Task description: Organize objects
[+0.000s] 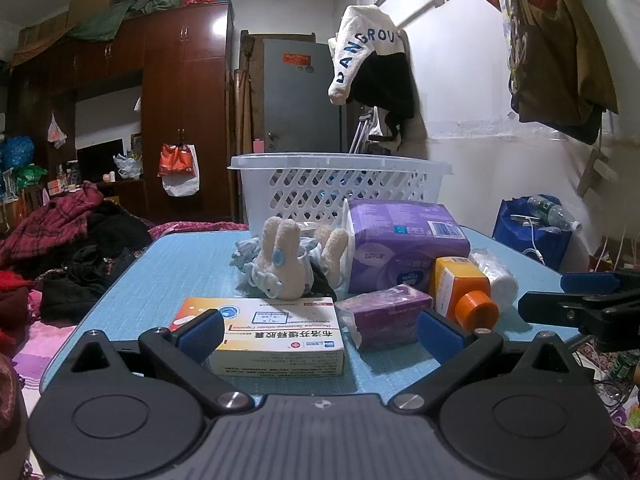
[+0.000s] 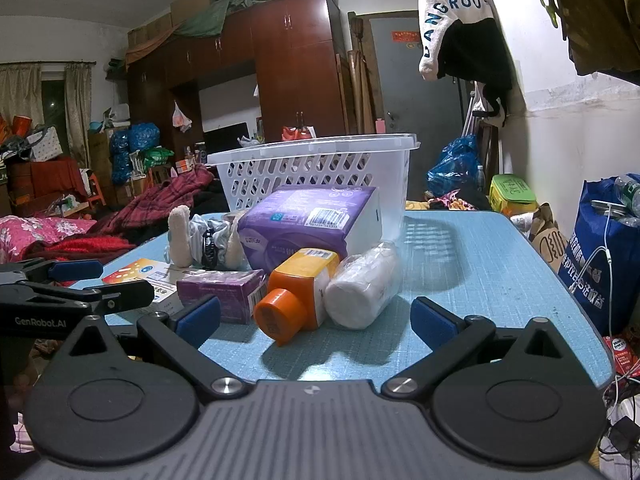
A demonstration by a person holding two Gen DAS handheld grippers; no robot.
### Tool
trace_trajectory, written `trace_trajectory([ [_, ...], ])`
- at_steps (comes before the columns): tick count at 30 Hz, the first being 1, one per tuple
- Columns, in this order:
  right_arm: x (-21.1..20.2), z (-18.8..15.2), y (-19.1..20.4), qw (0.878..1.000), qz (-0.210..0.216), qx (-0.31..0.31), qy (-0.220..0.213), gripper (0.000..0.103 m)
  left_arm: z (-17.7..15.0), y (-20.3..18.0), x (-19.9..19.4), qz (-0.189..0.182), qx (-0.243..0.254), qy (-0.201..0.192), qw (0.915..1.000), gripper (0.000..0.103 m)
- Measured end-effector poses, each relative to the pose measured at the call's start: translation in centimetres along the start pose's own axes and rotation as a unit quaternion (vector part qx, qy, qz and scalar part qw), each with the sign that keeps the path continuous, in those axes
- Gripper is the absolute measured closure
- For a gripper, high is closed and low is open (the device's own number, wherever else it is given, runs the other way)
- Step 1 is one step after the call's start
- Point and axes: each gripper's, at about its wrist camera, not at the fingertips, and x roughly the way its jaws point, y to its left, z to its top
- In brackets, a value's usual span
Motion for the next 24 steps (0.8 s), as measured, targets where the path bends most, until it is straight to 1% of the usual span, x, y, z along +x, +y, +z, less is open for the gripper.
trace_trajectory([
  [24,0.02,-0.10,-0.01,1.000,0.002,0.003,0.000,0.000,0.03,-0.07,-0.09,-0.005,-0.003,-0.001,1.0000,0.000],
])
